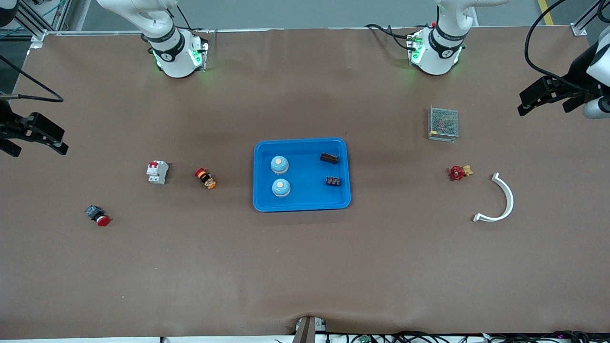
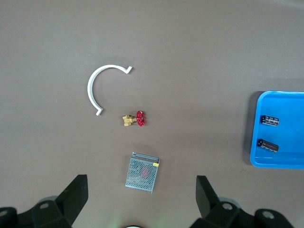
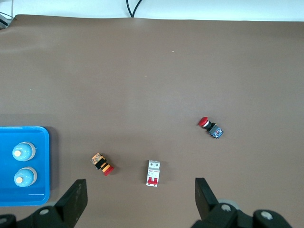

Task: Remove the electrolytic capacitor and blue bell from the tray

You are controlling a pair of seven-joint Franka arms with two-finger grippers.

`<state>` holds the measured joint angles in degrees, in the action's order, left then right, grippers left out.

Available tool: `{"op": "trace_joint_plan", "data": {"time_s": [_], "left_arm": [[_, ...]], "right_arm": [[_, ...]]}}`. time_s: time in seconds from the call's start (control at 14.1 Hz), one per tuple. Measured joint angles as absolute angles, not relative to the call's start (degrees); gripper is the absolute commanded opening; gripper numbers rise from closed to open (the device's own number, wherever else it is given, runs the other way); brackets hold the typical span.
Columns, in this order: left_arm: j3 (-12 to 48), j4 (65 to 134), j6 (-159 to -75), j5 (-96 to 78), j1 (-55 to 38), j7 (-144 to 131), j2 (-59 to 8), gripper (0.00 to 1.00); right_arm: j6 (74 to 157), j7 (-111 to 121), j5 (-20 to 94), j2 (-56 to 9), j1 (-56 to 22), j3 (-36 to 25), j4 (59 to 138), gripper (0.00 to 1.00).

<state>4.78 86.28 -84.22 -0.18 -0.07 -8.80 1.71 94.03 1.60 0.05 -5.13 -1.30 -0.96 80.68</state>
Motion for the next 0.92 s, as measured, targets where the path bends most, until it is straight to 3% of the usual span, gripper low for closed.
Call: {"op": "trace_joint_plan", "data": {"time_s": [0.92], "left_arm": [[4.9, 86.7, -84.2, 1.0, -0.2, -8.9, 0.9, 1.00]], "right_arm": [[94.0, 1.6, 0.1, -5.1, -1.3, -1.0, 80.7, 1.00]]}}
